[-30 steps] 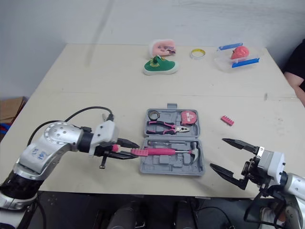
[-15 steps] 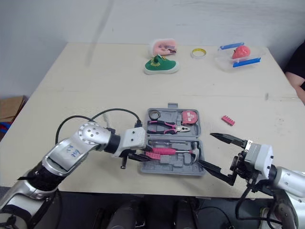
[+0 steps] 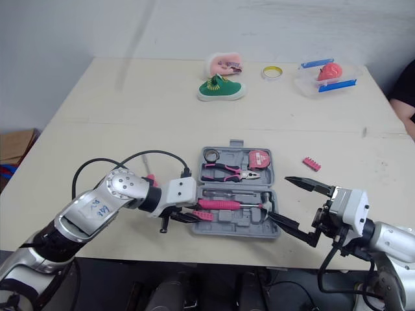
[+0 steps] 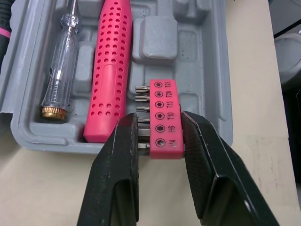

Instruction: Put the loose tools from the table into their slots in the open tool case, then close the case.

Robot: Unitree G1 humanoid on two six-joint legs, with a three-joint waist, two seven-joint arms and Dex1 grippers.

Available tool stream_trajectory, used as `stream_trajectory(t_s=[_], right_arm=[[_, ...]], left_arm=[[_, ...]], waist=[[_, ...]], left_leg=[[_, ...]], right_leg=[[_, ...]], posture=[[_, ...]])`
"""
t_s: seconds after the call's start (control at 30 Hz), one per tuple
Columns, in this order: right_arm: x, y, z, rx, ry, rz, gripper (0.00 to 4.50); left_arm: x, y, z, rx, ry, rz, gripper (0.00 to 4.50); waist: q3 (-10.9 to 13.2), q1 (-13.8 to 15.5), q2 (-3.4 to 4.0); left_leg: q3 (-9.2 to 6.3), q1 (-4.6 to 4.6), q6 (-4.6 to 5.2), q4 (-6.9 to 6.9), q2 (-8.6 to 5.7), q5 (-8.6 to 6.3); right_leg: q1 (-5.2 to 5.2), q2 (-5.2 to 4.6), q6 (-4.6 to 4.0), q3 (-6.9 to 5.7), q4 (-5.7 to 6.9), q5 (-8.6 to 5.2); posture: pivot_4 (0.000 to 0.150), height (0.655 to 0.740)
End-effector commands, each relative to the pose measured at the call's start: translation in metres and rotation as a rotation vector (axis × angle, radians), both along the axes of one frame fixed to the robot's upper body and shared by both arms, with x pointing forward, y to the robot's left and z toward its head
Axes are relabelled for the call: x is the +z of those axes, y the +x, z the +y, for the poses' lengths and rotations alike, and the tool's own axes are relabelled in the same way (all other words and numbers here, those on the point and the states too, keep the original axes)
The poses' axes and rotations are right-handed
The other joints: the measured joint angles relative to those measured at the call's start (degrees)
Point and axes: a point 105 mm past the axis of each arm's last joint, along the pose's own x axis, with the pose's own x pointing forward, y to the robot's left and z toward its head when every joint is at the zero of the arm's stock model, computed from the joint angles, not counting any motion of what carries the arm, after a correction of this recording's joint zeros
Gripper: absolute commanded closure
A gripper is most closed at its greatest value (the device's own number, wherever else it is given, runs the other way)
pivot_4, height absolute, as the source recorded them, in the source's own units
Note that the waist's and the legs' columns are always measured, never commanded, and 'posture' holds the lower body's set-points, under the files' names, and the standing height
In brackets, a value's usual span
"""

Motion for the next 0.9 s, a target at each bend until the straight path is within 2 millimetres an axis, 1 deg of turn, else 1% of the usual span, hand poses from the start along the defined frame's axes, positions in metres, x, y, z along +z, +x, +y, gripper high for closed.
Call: stream_trajectory(t_s=[0.03,0.17,0.27,0.47,0.67,0.73,0.77,0.83,0.87,0.9], right_arm=[[0.003,-0.003,-0.001,0.002,0.0,-0.026,0.0],[0.0,-0.006,-0.003,-0.003,0.001,-0.02,0.0],[0.0,-0.007,-0.003,-0.004,0.001,-0.021,0.0],[-0.002,-0.01,-0.005,-0.008,0.003,-0.019,0.0],[-0.009,-0.01,-0.009,-0.011,0.003,-0.009,0.0],[-0.013,-0.01,-0.012,-0.011,0.005,-0.001,0.0],[-0.016,-0.01,-0.013,-0.011,0.007,0.006,0.0],[-0.019,-0.011,-0.016,-0.009,0.007,0.015,0.0],[-0.021,-0.012,-0.018,-0.01,0.008,0.018,0.0],[-0.022,-0.012,-0.019,-0.009,0.007,0.021,0.0]], left_arm=[[0.002,0.0,-0.003,0.003,-0.013,-0.038,3.82],[-0.002,0.002,-0.008,0.009,-0.021,-0.035,3.82],[-0.003,0.009,-0.013,0.021,-0.033,-0.071,3.82],[-0.006,0.005,-0.016,0.002,-0.043,-0.046,3.82],[-0.007,0.005,-0.017,0.006,-0.046,-0.05,3.82],[0.008,0.007,-0.025,0.009,-0.149,-0.078,2.75],[0.016,0.006,-0.028,-0.013,-0.181,-0.104,2.34],[0.034,-0.003,-0.032,-0.087,-0.265,-0.125,1.48],[0.041,-0.008,-0.031,-0.119,-0.296,-0.124,1.48],[0.047,-0.008,-0.028,-0.123,-0.315,-0.142,1.48]], waist=[[0.0,0.0,0.0],[0.0,0.0,0.0],[0.0,0.0,0.0],[0.0,0.1,0.0],[0.0,0.1,0.0],[0.0,0.1,0.0],[0.0,0.1,-0.02],[0.0,0.0,-0.08],[0.0,0.0,-0.08],[0.0,0.0,-0.08]], left_leg=[[0.0,0.0,0.0,0.0,0.0,0.0],[0.0,0.0,0.02,0.04,-0.02,0.01],[0.0,0.0,0.05,0.1,-0.03,0.02],[-0.03,0.0,0.07,0.12,-0.04,0.04],[-0.03,0.0,0.08,0.14,-0.05,0.04],[-0.03,0.0,0.09,0.15,-0.06,0.04],[-0.03,0.0,0.1,0.15,-0.07,0.04],[-0.06,-0.04,0.11,0.19,-0.06,0.05],[-0.06,-0.05,0.11,0.19,-0.05,0.05],[-0.06,-0.04,0.1,0.19,-0.05,0.05]], right_leg=[[0.0,0.0,0.0,0.0,0.0,0.0],[0.01,0.0,0.0,-0.01,0.03,0.0],[0.02,-0.02,0.03,0.01,0.09,0.01],[0.03,-0.05,0.05,0.01,0.1,0.03],[0.05,-0.05,0.06,0.01,0.11,0.03],[0.06,-0.06,0.06,0.0,0.11,0.04],[0.06,-0.07,0.07,0.01,0.11,0.04],[0.04,-0.06,0.07,-0.02,0.12,0.04],[0.04,-0.06,0.07,-0.02,0.12,0.04],[0.03,-0.06,0.07,-0.03,0.13,0.04]], posture=[[0.15,0.74],[0.15,0.74],[0.15,0.74],[0.15,0.74],[0.15,0.74],[0.15,0.74],[0.15,0.74],[0.15,0.74],[0.15,0.74],[0.15,0.74]])
